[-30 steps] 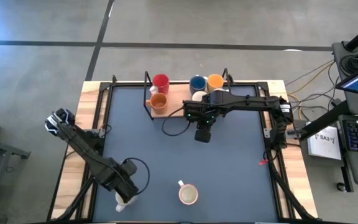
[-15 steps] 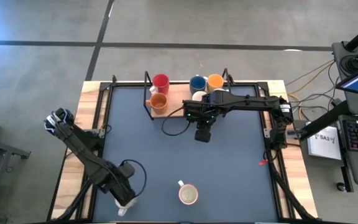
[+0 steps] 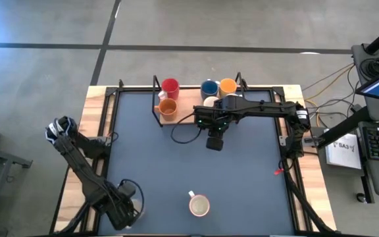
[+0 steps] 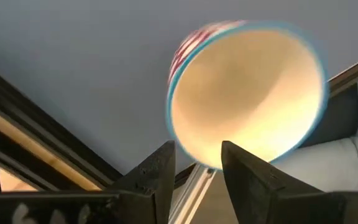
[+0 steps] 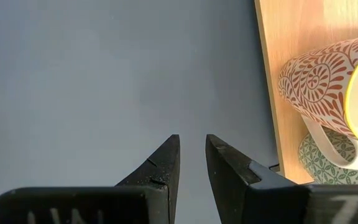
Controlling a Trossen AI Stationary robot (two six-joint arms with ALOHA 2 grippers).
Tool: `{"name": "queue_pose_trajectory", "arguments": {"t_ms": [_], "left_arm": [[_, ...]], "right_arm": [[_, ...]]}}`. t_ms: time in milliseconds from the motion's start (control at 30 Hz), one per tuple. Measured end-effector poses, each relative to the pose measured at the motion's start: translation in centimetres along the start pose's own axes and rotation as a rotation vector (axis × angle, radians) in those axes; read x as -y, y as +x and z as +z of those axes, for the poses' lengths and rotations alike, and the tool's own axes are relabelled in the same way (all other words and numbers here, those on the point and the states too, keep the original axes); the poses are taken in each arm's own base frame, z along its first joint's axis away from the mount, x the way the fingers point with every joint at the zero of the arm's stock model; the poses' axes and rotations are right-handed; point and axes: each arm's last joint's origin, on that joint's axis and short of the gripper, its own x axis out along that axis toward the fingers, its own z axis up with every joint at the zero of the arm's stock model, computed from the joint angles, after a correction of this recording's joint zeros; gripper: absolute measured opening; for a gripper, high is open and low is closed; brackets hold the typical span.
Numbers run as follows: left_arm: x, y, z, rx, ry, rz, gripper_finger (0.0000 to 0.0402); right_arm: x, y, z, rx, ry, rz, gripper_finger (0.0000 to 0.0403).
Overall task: Place coffee mugs
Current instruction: Move the brown cup to the center of the table
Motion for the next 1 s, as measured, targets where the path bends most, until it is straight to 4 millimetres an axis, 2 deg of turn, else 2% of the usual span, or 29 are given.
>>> {"name": "queue_pose_trajectory", "arguments": {"t_ms": [167,400,500,600,700,867,1000], "left_arm": [[-0.4,0.9,-0.1,0.004,-0.027,0.02,0.0113],[-0.7,3.1,0.3,-0.007,-0.016,-0.017,0.0112],[-1.0,4.1,0.6,-0.007,-0.016,-0.019,0.0095],[-1.5,4.7,1.0,0.001,-0.017,0.004,0.006],[-1.7,4.9,1.5,0.004,0.007,0.02,0.0015],[-1.5,4.4,3.1,0.005,0.105,0.011,0.0016],[-1.6,3.8,5.4,0.016,0.172,0.041,0.0007]], "right_arm": [[0.0,0.0,0.0,0.004,0.0,0.0,0.0065],[0.0,0.0,0.1,0.006,-0.001,0.001,0.0064],[0.0,0.0,0.1,0.007,-0.006,0.001,0.0064],[0.0,0.0,0.1,0.007,-0.008,0.001,0.0063],[0.0,0.0,0.1,0.007,-0.01,0.001,0.0063],[0.0,0.0,0.1,0.006,-0.027,0.0,0.0063],[0.0,0.0,0.1,0.005,-0.035,0.001,0.0063]]}}
